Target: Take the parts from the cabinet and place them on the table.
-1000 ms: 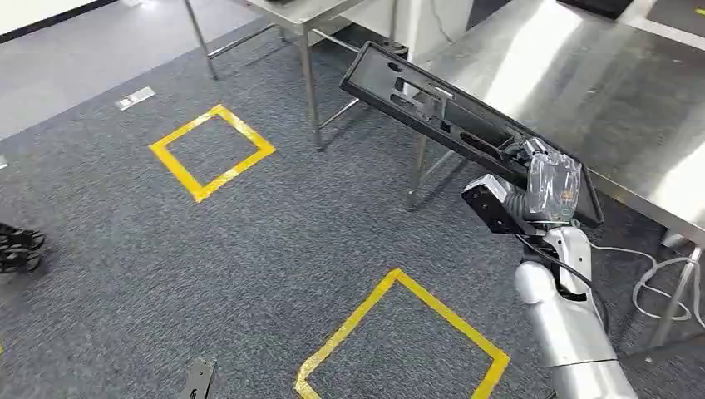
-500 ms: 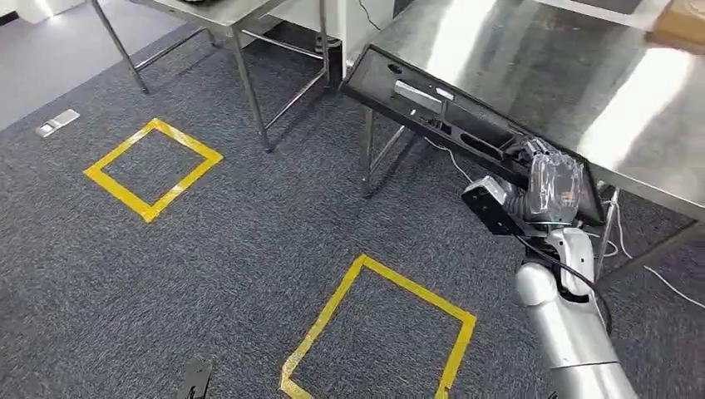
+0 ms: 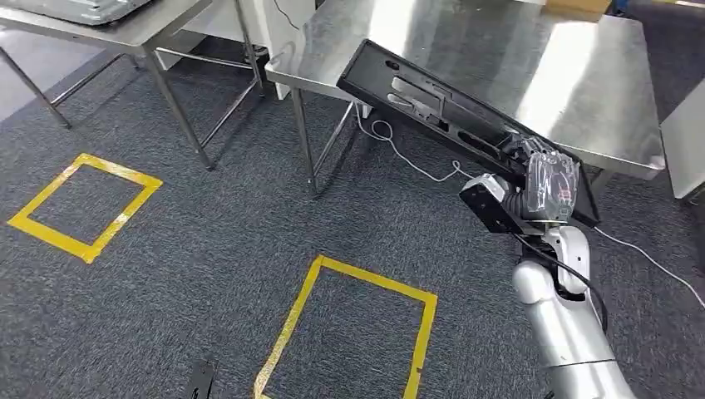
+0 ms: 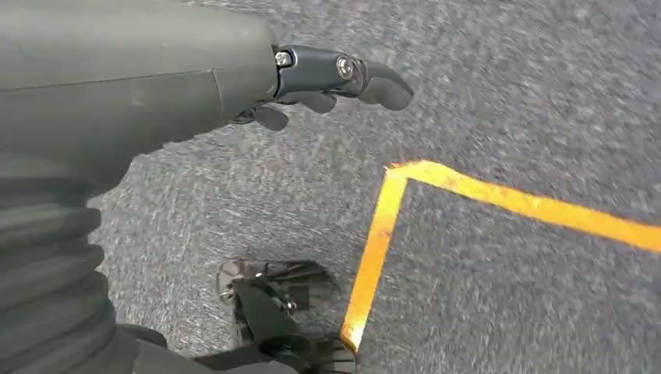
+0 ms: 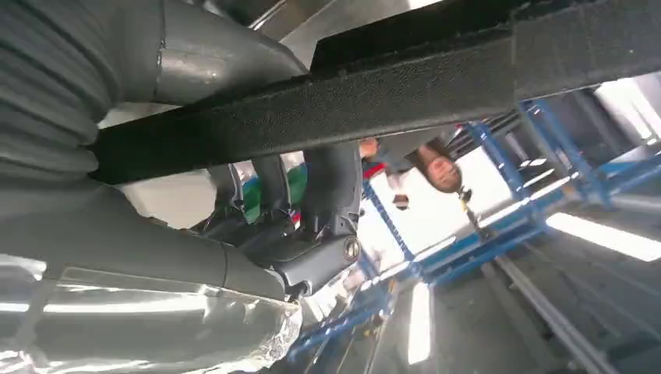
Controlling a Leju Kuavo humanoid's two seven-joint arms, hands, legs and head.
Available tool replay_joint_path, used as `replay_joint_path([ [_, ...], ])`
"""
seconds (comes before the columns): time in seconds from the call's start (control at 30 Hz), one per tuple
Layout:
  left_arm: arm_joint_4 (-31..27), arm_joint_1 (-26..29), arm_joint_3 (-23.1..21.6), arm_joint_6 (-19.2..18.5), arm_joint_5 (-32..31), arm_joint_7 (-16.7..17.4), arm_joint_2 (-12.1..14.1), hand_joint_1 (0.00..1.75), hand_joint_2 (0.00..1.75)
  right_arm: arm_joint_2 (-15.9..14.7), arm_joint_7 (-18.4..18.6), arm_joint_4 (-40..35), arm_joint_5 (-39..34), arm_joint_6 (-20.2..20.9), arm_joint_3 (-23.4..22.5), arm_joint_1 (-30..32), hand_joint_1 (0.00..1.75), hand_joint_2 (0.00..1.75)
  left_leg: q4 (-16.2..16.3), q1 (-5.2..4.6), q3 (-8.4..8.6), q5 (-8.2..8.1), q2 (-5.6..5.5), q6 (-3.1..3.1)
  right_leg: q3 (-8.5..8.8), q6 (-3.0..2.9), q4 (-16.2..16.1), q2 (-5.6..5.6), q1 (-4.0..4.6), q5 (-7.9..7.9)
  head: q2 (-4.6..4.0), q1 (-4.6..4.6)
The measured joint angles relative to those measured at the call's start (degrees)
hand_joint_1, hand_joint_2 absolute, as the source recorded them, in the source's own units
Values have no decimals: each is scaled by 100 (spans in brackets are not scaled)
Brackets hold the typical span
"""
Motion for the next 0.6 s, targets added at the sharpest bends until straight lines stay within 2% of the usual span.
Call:
replay_joint_path([
  [0.03,2,-1,0,0,0,0,2,0,175,13,-2,-2,4,0,0,0,175,175,-436,5,195,172,-245,45,-2,10,2,61,-3,7,0,-2],
  [0.07,2,4,2,0,0,0,7,0,175,28,0,-2,7,0,0,-9,175,175,-504,19,261,93,-437,59,-32,57,3,112,30,36,0,26],
  [0.1,2,10,2,0,0,2,4,0,175,28,0,0,7,2,0,-20,175,175,-555,-6,267,106,-385,54,-62,80,11,178,-11,52,0,20],
  [0.17,2,-5,4,2,2,9,4,0,175,18,0,-2,7,2,-11,-7,175,175,-565,-49,256,104,-261,58,-112,187,-43,318,-51,124,0,-11],
  [0.2,2,-15,4,2,0,9,-13,0,175,17,0,-2,7,2,-13,-8,175,175,-666,-44,288,155,-160,86,-140,253,-95,399,10,168,0,-5],
  [0.23,0,-30,4,2,0,9,-13,0,175,17,0,-2,13,2,-15,-8,175,175,-768,-7,311,228,-67,93,-205,222,4,74,16,113,0,4],
  [0.27,0,-26,7,4,2,9,-15,0,175,2,0,-4,17,2,-15,-42,175,175,-806,-32,314,255,-13,141,-341,173,228,-277,42,-39,0,23],
  [0.3,0,-21,7,4,0,9,-15,0,175,13,0,-4,20,4,-11,-67,175,175,-805,-60,293,272,79,163,-558,118,689,-417,34,-264,-2,50],
  [0.33,2,-14,9,4,0,11,-15,0,175,20,0,-2,22,7,-11,-63,175,175,-805,-77,273,281,152,174,-756,98,1131,-458,22,-433,0,59],
  [0.37,2,-8,11,4,2,11,-22,0,175,26,0,2,24,17,-9,-58,175,175,-803,-89,245,288,210,177,-947,101,1585,-470,19,-582,0,57],
  [0.4,2,-7,15,4,0,11,-22,0,175,28,0,11,39,20,-9,-52,175,175,-800,-90,226,301,253,169,-1020,139,1799,-476,16,-623,0,63],
  [0.43,2,-7,22,4,2,11,-24,0,175,28,2,18,68,17,-11,-47,175,175,-800,-91,213,311,304,155,-930,186,1693,-481,8,-572,0,61],
  [0.47,2,-8,31,4,0,11,-26,0,175,28,2,18,120,17,-11,-50,175,175,-798,-91,205,321,354,139,-648,245,1294,-495,0,-439,0,68],
  [0.5,2,-9,37,4,0,11,-28,0,175,33,2,18,166,15,-9,-66,175,175,-795,-90,205,325,388,130,-305,288,751,-534,-7,-292,0,63],
  [0.53,2,-14,39,2,-4,11,-33,0,175,39,2,18,201,15,-9,-95,175,175,-777,-94,203,330,416,112,59,304,192,-621,-13,-177,0,66],
  [0.57,2,-18,42,0,-11,11,-33,0,175,39,2,18,221,15,-9,-132,175,175,-753,-146,170,321,451,79,235,242,-95,-679,26,-238,-2,70],
  [0.6,2,-26,42,0,-17,11,-33,0,175,48,2,18,236,15,-9,-140,175,175,-745,-151,147,343,457,40,227,182,-86,-631,79,-200,-2,48],
])
